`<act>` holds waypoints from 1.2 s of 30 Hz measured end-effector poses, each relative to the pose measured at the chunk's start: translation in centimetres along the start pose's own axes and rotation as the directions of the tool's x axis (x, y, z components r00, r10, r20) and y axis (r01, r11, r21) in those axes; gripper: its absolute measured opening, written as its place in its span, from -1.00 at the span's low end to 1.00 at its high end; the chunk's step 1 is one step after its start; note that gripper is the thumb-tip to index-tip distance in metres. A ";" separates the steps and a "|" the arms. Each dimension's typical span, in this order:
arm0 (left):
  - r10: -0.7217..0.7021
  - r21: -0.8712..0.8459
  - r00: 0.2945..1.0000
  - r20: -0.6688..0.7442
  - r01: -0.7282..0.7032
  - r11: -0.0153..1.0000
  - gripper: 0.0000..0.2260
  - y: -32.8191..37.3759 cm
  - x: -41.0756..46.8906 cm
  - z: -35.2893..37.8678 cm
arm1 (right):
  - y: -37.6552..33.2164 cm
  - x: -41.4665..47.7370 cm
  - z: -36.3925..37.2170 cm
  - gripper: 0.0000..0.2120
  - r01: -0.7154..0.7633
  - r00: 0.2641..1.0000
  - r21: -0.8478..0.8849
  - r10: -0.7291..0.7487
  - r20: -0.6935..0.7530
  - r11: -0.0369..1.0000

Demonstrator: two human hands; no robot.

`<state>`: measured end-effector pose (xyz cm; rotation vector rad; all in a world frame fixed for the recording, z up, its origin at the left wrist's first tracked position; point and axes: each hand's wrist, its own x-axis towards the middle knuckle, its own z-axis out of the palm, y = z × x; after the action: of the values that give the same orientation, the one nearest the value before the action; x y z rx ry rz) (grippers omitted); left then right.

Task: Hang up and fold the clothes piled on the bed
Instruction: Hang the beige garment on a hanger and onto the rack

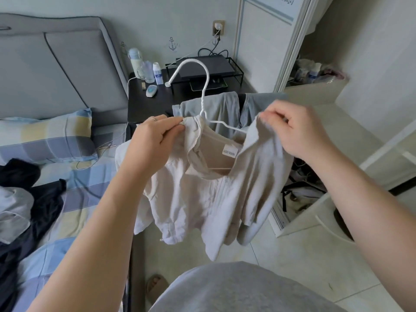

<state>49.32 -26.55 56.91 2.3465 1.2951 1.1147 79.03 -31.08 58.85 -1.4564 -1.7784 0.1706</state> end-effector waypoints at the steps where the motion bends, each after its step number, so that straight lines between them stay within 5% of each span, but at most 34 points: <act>1: 0.014 0.018 1.000 0.008 -0.014 1.000 -0.83 0.1 0.0 -0.1 | -0.2 0.4 0.0 -0.77 -0.010 0.997 0.041 0.013 -0.076 0.999; 3: 0.001 -0.011 1.000 0.003 -0.001 1.000 -0.83 0.2 -0.1 -0.1 | -0.6 1.3 0.3 -0.81 -0.061 0.993 0.050 0.066 -0.101 0.997; 6: -0.097 -0.106 0.994 -0.042 0.092 0.990 -0.81 0.1 -0.1 -0.4 | -0.3 2.0 0.7 -0.76 -0.201 0.941 -0.023 0.199 0.273 0.979; 8: -0.127 -0.122 0.990 -0.057 0.120 0.985 -0.82 -0.3 -0.2 -0.8 | 0.5 0.9 0.3 -0.71 -0.265 0.896 0.034 0.233 0.377 0.964; 17: -0.113 -0.102 0.992 -0.062 0.106 0.989 -0.82 -0.5 0.0 -1.5 | 1.1 -1.9 0.7 -0.82 -0.098 0.989 0.129 0.082 0.119 0.987; 21: -0.040 -0.050 0.997 -0.065 0.037 0.998 -0.82 -0.4 0.5 -2.0 | 0.6 -1.7 -0.3 -0.79 -0.019 0.992 0.040 0.014 0.127 0.999; 30: 0.063 0.028 0.997 -0.043 -0.062 0.998 -0.81 0.7 0.7 -2.1 | -1.1 0.0 -1.5 -0.66 -0.086 0.974 -0.031 0.090 0.208 0.996; 36: 0.122 0.001 0.991 0.055 -0.122 0.992 -0.83 3.7 0.1 0.7 | -5.4 2.2 1.0 -0.65 0.111 0.979 -0.133 -0.085 0.183 0.985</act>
<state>52.18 -28.54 58.40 2.4707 1.1500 1.0739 74.28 -30.52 62.32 -1.4876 -2.0384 0.1271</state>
